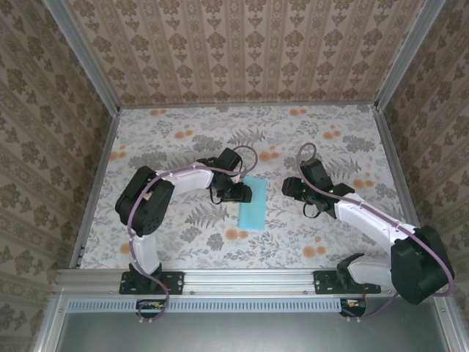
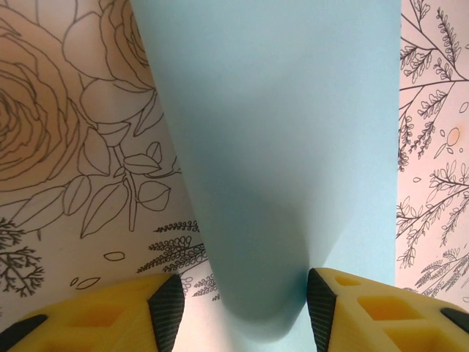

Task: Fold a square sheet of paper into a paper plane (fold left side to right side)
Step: First fold in half a square sheet of paper at the center of the table.

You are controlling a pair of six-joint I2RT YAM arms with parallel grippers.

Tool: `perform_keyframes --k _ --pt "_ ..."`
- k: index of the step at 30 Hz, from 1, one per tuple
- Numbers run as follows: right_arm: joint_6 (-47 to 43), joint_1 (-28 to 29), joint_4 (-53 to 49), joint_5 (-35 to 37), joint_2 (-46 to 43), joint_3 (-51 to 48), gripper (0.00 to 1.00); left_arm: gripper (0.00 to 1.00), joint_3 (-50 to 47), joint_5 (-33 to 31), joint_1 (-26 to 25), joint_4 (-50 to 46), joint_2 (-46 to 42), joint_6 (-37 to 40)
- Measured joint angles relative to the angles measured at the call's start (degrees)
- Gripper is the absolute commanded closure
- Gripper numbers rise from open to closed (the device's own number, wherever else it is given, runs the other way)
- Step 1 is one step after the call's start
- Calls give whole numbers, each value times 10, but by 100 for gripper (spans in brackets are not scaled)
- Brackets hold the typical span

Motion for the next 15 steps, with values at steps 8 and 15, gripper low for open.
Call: perform_keyframes --k 8,15 --pt "0 0 -4 0 0 -4 45 47 7 0 0 -7 5 -3" --pt "0 0 -4 0 0 -5 45 48 10 0 0 -12 7 -4"
